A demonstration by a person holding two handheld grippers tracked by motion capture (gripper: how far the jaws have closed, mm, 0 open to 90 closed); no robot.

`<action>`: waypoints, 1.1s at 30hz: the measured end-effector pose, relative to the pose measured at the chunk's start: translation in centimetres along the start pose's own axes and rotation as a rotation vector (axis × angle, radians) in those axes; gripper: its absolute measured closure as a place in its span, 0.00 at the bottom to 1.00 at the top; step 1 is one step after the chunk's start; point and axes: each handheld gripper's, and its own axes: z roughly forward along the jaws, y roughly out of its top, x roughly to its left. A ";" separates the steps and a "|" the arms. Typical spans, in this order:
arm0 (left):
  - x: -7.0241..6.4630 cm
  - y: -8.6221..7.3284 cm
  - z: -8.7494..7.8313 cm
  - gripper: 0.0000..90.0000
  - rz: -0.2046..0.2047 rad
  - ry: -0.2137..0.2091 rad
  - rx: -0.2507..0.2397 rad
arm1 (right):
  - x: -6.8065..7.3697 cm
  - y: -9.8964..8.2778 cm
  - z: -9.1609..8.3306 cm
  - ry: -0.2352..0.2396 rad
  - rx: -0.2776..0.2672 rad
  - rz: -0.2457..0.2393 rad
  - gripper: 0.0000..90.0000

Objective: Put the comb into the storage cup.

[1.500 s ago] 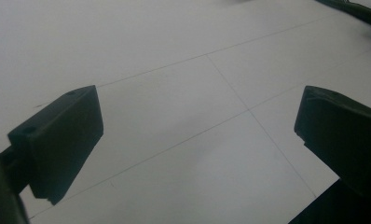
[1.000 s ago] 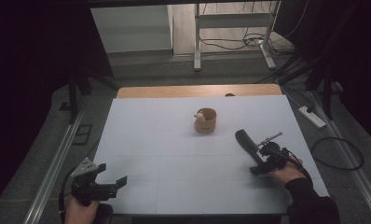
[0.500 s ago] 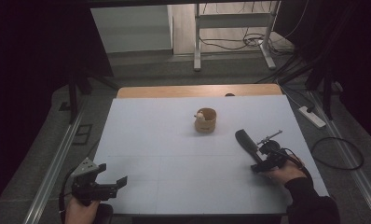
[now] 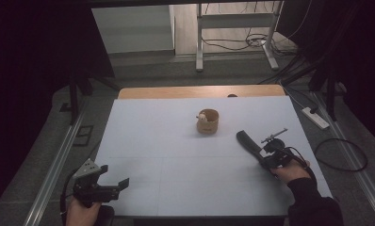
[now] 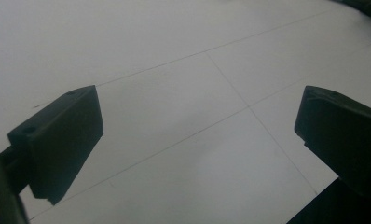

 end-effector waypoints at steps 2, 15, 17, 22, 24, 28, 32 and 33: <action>0.0 0.0 0.0 0.01 -0.003 -0.002 0.000 | -0.1 0.1 0.0 0.002 0.005 -0.004 0.80; 0.0 0.5 0.1 0.00 -0.021 -0.070 -0.029 | -0.3 -0.6 -0.3 0.010 -0.058 0.009 0.81; -0.2 0.7 0.3 0.01 -0.010 -0.083 -0.024 | -0.3 -0.7 -0.5 0.009 -0.074 0.005 0.81; -0.8 1.5 1.1 0.00 0.035 -0.119 -0.004 | 0.0 -0.9 -1.2 0.010 -0.115 -0.028 0.81; -0.9 1.8 1.3 0.00 0.042 -0.123 -0.001 | 0.0 -1.0 -1.3 0.009 -0.121 -0.034 0.81; -1.2 2.4 1.8 0.00 0.052 -0.147 -0.018 | 0.2 -1.1 -1.8 0.019 -0.154 -0.048 0.81; -1.4 3.1 2.4 0.00 0.078 -0.160 -0.038 | 0.2 -1.1 -2.2 0.014 -0.191 -0.041 0.81; -1.5 3.3 2.6 0.00 0.087 -0.158 -0.036 | 0.2 -1.1 -2.4 0.010 -0.201 -0.043 0.81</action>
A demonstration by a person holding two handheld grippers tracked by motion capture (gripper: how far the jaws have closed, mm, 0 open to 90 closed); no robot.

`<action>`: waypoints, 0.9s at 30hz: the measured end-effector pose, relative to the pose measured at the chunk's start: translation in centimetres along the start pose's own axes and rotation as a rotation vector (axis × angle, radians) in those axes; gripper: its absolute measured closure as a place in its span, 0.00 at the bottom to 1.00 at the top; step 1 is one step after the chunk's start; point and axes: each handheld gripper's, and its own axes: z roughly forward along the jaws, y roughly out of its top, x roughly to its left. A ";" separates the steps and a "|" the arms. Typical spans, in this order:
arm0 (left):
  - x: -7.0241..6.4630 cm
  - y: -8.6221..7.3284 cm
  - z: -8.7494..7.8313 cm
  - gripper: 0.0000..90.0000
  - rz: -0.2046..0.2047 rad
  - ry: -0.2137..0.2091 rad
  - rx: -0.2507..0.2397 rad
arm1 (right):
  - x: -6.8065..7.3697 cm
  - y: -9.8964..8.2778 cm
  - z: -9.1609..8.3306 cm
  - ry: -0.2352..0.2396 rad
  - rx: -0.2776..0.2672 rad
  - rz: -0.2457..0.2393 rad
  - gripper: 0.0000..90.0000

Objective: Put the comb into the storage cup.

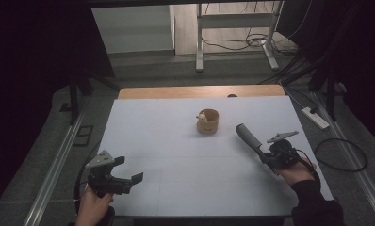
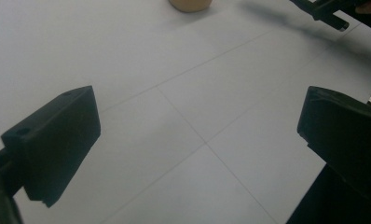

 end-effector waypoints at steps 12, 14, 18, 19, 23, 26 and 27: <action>0.1 3.4 1.9 0.00 0.029 -0.047 -0.030 | 0.6 0.3 -1.4 -0.005 -0.106 -0.031 0.81; 0.1 3.9 2.3 0.00 0.026 -0.051 -0.029 | 0.7 0.3 -1.6 -0.003 -0.126 -0.034 0.81; 0.5 4.8 2.9 0.00 0.007 -0.067 -0.046 | 1.0 0.5 -2.1 -0.001 -0.154 -0.049 0.81; 0.5 5.0 3.1 0.00 0.001 -0.074 -0.051 | 1.0 0.5 -2.2 0.001 -0.161 -0.052 0.81; 0.6 5.8 3.6 0.00 -0.009 -0.094 -0.058 | 1.3 0.6 -2.5 -0.001 -0.187 -0.059 0.81; 0.6 6.3 4.1 0.00 -0.005 -0.102 -0.057 | 1.4 0.7 -2.7 -0.001 -0.205 -0.064 0.81; 0.5 6.5 4.2 0.00 -0.005 -0.106 -0.057 | 1.5 0.7 -2.8 -0.001 -0.211 -0.066 0.81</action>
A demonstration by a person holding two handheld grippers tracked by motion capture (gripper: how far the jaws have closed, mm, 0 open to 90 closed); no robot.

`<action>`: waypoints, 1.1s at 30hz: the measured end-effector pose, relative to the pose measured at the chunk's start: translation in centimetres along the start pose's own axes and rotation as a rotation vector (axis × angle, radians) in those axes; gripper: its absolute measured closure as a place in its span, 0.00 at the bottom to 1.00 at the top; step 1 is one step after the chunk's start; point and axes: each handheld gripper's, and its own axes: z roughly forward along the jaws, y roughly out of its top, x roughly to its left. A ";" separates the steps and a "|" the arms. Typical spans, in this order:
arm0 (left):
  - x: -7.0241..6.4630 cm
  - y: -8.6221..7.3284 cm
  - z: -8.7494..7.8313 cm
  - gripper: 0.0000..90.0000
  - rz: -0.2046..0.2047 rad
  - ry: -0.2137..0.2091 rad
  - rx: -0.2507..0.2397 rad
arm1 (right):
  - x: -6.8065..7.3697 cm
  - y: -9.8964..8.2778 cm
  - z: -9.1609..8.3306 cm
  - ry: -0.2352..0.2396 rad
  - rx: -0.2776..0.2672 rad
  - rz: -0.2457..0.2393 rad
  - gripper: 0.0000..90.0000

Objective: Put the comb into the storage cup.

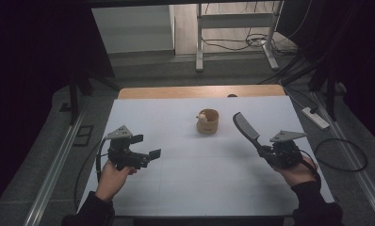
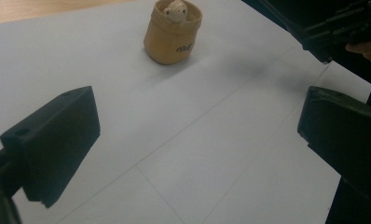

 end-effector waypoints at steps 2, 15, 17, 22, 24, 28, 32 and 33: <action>0.0 0.3 0.3 0.00 0.000 -0.010 0.002 | 0.1 0.1 -0.1 0.003 -0.012 0.000 0.81; -0.2 2.4 2.1 0.00 -0.009 -0.074 -0.015 | 1.4 0.8 -0.7 0.002 -0.072 -0.042 0.81; -0.2 2.7 2.3 0.00 -0.009 -0.082 -0.016 | 1.6 0.9 -0.8 0.002 -0.081 -0.049 0.81; -0.5 3.6 3.0 0.00 0.001 -0.105 -0.016 | 2.2 1.2 -0.9 0.005 -0.093 -0.063 0.81; -0.6 3.9 3.4 0.00 0.004 -0.114 -0.015 | 2.4 1.3 -1.0 0.006 -0.100 -0.067 0.81; -0.8 4.5 4.1 0.00 0.008 -0.131 -0.011 | 2.8 1.5 -1.0 0.012 -0.115 -0.075 0.81; -0.9 4.9 4.6 0.00 0.008 -0.143 -0.008 | 3.3 1.7 -1.1 0.018 -0.126 -0.087 0.81; -0.9 5.0 4.7 0.00 0.008 -0.148 -0.008 | 3.4 1.8 -1.1 0.018 -0.131 -0.090 0.81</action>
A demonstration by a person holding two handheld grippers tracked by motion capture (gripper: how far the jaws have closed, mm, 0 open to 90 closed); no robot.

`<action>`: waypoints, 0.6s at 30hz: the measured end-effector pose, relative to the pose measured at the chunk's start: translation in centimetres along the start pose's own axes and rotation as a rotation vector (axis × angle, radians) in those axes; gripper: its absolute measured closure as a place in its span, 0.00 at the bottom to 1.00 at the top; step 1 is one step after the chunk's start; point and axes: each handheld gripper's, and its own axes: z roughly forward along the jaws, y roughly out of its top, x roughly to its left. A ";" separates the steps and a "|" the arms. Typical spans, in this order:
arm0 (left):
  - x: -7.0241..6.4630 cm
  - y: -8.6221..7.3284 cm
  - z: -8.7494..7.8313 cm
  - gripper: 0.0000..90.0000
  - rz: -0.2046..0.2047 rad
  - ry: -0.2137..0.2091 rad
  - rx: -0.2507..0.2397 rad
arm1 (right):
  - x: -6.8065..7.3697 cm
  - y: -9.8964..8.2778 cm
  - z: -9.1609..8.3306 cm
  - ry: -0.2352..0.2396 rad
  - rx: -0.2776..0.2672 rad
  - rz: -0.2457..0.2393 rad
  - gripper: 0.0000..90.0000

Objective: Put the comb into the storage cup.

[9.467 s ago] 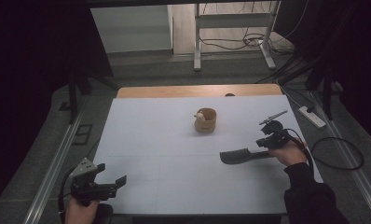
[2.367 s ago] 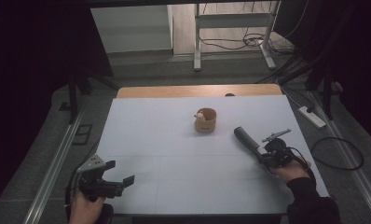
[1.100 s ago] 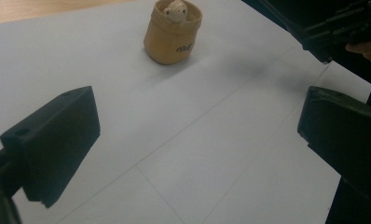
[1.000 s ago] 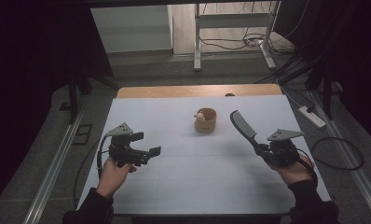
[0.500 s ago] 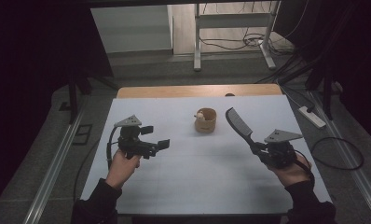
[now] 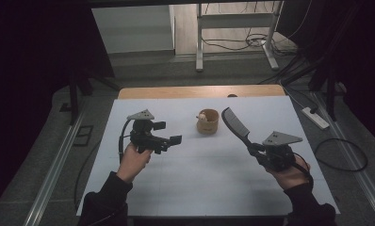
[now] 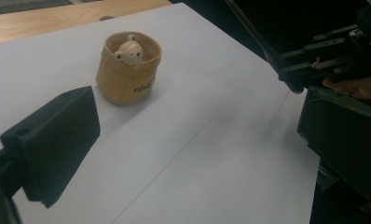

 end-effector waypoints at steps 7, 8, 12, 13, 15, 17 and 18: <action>-0.2 0.9 0.9 0.00 0.001 -0.028 0.002 | 0.9 0.4 0.3 0.009 -0.013 -0.025 0.81; -0.3 1.0 1.0 0.00 0.003 -0.031 0.002 | 1.0 0.5 0.3 0.010 -0.013 -0.032 0.81; -0.4 1.3 1.5 0.00 0.008 -0.029 0.012 | 1.6 0.7 0.5 0.014 -0.020 -0.043 0.81; -0.4 1.4 1.7 0.00 0.007 -0.031 0.012 | 1.7 0.8 0.5 0.014 -0.021 -0.046 0.81; -0.4 1.5 1.9 0.00 -0.002 -0.043 0.009 | 2.1 0.9 0.7 0.015 -0.026 -0.056 0.81; -0.3 1.7 2.1 0.00 -0.008 -0.059 0.008 | 2.2 1.0 0.8 0.014 -0.027 -0.059 0.81; -0.3 1.8 2.2 0.00 -0.009 -0.066 0.008 | 2.4 1.0 0.8 0.015 -0.028 -0.064 0.81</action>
